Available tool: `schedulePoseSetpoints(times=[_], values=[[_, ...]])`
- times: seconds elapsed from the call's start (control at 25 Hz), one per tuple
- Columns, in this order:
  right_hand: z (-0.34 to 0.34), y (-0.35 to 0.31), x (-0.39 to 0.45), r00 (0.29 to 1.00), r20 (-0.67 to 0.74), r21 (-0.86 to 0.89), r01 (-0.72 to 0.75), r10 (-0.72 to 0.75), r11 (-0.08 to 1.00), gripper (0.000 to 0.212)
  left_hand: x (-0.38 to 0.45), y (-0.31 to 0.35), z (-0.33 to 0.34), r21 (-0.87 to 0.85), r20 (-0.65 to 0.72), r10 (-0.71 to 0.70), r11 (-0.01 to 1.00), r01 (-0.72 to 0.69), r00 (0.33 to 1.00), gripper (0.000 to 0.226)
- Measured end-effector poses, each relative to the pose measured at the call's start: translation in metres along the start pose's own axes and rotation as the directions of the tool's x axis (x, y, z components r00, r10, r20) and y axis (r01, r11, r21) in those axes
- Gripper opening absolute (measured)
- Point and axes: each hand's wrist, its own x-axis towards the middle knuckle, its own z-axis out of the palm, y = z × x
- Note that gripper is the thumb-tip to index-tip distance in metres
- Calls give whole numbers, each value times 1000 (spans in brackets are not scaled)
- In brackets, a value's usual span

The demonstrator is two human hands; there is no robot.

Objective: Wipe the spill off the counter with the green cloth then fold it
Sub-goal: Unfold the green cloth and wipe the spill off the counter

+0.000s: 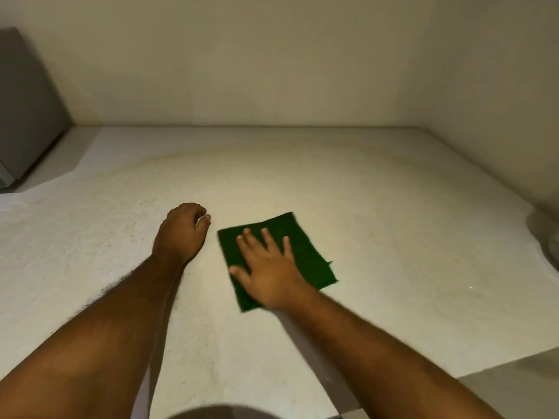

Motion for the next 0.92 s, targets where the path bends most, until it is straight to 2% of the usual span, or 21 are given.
schedulePoseSetpoints(times=[0.08,0.16,0.24,0.32,0.4,0.44,0.52,0.6,0.68,0.72,0.8,0.84,0.92], values=[[17,-8,-35,991,-8,-14,136,-136,991,79,1,1,0,5,-2,18,1000,-18,1000,27],[17,24,-62,987,-51,-18,151,-152,988,78,-2,0,0,27,14,28,999,-28,1000,31],[3,81,-67,997,-82,-57,13,-17,998,77,-7,0,2,15,43,41,999,-42,998,35],[-24,134,-48,967,-93,-61,-244,238,968,79,-9,1,-1,-45,49,23,999,-21,999,37],[-46,146,-16,897,-77,-19,-438,435,899,80,-8,3,-2,-90,42,-13,996,16,999,40],[-47,130,1,881,-64,-7,-469,468,883,81,-7,3,-3,-120,37,-35,992,39,999,41],[-29,66,25,924,-43,-14,-381,380,924,81,-7,0,-5,-237,31,-88,967,93,996,40],[5,-12,18,985,-54,-48,-168,166,985,79,-6,-7,-6,-425,44,-154,891,158,987,36],[29,-59,-20,999,-44,-33,9,-10,999,79,-6,-11,-7,-535,51,-189,824,187,981,31],[35,-61,-45,996,-40,-17,75,-76,997,77,-6,-10,-8,-539,47,-191,822,186,980,30],[38,-25,-91,990,-81,-24,114,-116,993,74,-9,-7,-7,-525,52,-175,833,175,983,24],[34,6,-106,992,-104,-46,72,-77,996,74,-10,-5,-8,-497,58,-146,853,156,988,20],[14,77,-113,988,-104,-94,-127,118,987,78,-15,3,-8,-372,73,-80,923,101,994,18]])
